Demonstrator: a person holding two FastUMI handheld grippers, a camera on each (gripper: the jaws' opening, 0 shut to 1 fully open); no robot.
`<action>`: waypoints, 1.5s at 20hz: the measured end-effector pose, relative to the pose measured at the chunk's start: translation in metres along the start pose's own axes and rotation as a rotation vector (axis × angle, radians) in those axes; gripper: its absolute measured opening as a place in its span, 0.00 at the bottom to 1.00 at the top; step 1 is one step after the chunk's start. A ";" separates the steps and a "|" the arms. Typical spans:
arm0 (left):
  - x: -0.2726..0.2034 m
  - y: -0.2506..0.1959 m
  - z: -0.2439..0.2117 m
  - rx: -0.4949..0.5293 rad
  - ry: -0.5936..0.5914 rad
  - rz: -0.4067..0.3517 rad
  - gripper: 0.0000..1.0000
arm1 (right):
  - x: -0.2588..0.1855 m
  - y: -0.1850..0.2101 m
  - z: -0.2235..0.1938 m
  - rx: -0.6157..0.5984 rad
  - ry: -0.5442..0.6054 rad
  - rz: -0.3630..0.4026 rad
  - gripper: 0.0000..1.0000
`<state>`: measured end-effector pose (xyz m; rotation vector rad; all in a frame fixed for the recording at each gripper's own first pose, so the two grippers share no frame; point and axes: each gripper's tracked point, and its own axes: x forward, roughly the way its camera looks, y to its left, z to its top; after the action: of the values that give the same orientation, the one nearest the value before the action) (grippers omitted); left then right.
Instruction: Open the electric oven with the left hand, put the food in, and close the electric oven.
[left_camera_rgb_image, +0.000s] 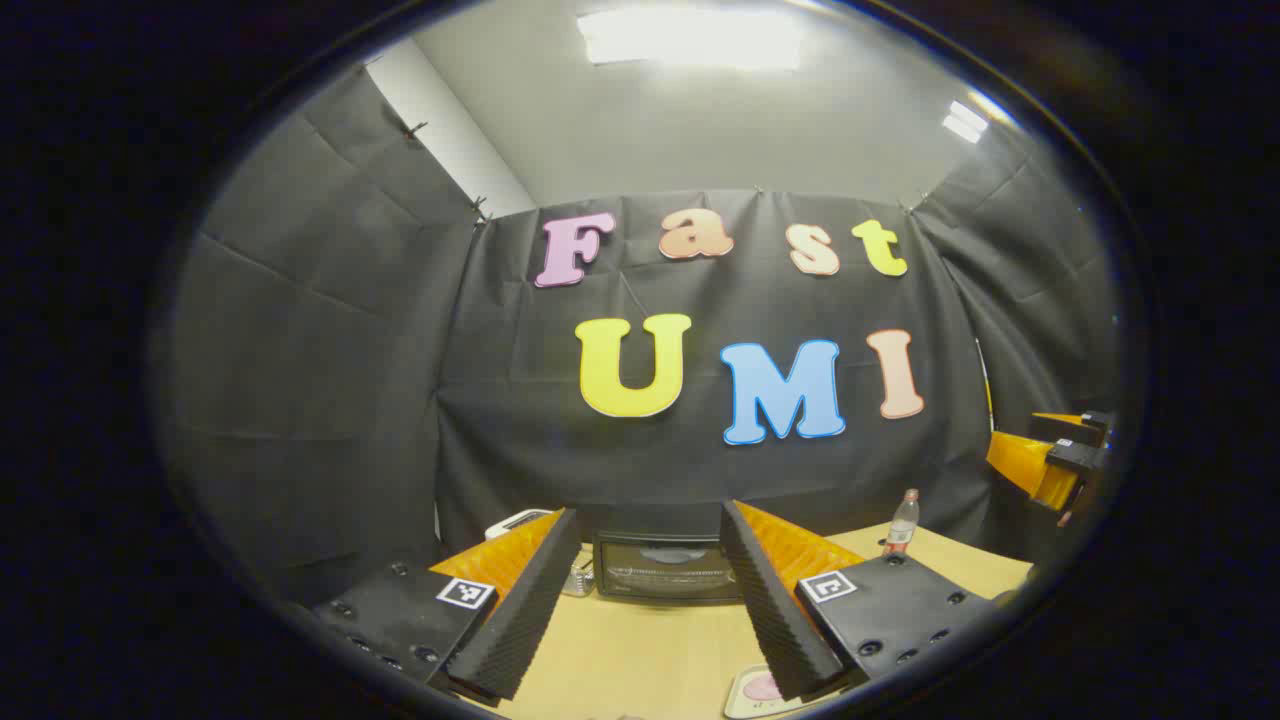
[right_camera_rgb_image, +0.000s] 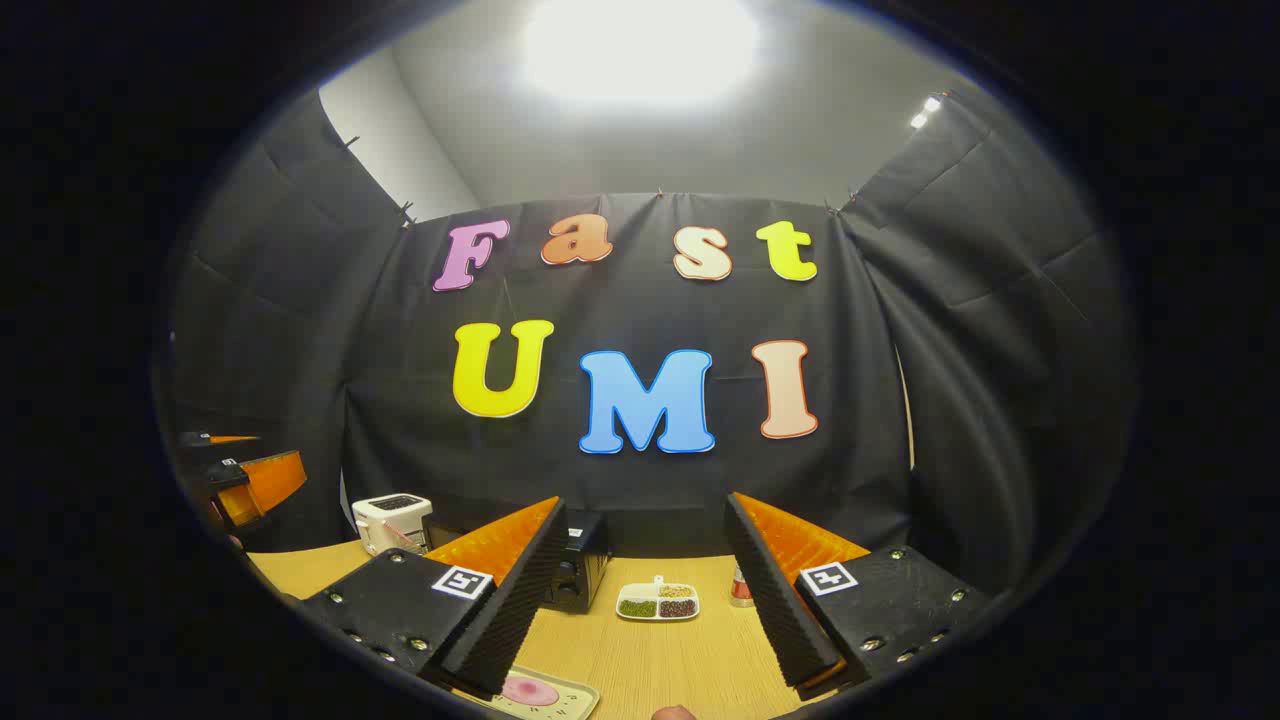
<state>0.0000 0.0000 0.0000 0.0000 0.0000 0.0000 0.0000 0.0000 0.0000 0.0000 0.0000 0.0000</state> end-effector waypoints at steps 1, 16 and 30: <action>0.000 -0.001 0.001 0.003 -0.002 0.002 0.99 | 0.001 -0.001 0.000 0.005 0.003 0.000 0.96; -0.003 -0.025 0.006 0.015 -0.029 0.021 0.97 | 0.006 -0.025 -0.015 0.007 0.011 0.009 0.96; 0.092 -0.036 -0.020 0.038 0.002 0.017 0.97 | 0.016 -0.039 -0.038 0.033 0.028 0.028 0.96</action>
<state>0.0918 -0.0363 -0.0200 0.0385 0.0022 0.0169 0.0165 -0.0386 -0.0376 0.0329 0.0282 0.0281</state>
